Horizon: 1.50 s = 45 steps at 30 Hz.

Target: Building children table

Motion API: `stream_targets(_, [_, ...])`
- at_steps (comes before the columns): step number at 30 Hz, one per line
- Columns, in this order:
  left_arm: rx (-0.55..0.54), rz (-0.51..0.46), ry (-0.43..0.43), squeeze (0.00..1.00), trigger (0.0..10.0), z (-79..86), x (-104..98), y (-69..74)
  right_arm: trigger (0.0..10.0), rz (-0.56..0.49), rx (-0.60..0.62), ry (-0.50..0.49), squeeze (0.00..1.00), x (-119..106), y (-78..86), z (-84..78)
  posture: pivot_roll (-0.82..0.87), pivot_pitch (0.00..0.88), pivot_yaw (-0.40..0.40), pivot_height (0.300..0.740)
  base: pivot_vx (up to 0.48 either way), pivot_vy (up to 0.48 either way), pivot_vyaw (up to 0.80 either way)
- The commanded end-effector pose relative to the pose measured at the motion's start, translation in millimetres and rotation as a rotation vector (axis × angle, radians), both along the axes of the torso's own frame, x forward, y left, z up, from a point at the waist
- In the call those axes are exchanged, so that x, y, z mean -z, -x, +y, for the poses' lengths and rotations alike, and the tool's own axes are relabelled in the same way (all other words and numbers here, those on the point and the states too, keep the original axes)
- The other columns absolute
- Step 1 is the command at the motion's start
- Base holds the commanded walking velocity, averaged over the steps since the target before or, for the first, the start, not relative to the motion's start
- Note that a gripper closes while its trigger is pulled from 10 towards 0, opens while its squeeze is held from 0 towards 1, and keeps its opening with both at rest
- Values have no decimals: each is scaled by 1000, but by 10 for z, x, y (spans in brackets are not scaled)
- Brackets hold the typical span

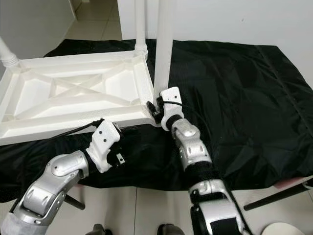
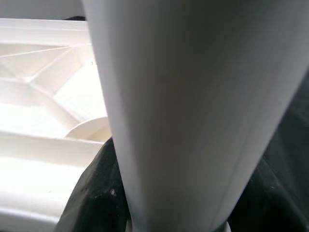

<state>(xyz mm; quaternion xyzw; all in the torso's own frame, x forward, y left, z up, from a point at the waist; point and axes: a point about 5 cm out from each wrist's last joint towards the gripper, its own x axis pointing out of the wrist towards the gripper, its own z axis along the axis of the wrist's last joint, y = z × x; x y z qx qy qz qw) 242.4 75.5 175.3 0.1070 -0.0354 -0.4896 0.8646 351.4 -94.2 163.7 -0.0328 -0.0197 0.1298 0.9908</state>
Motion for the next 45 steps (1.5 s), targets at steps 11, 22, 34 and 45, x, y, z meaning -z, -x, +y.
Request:
stream_targets(11, [-182,45,34,0,10000,59,-29,-131,10000,42,232,-41,1000,185,251,23,-5,129,14,740,0,0,0])
stream_targets(22, [-335,9,142,0,10000,164,-186,-238,10000,-71,284,-83,51,55,417,-138,-3,132,11,740,0,0,0])
stream_targets(34, [-539,-10,314,0,10000,515,-356,-297,10000,-186,116,-67,0,64,916,-304,-24,131,14,740,0,0,0])
stream_targets(45, [-512,-90,206,0,10000,447,-302,-233,10000,-144,-249,-142,0,130,1067,-75,-19,130,15,740,0,0,0])
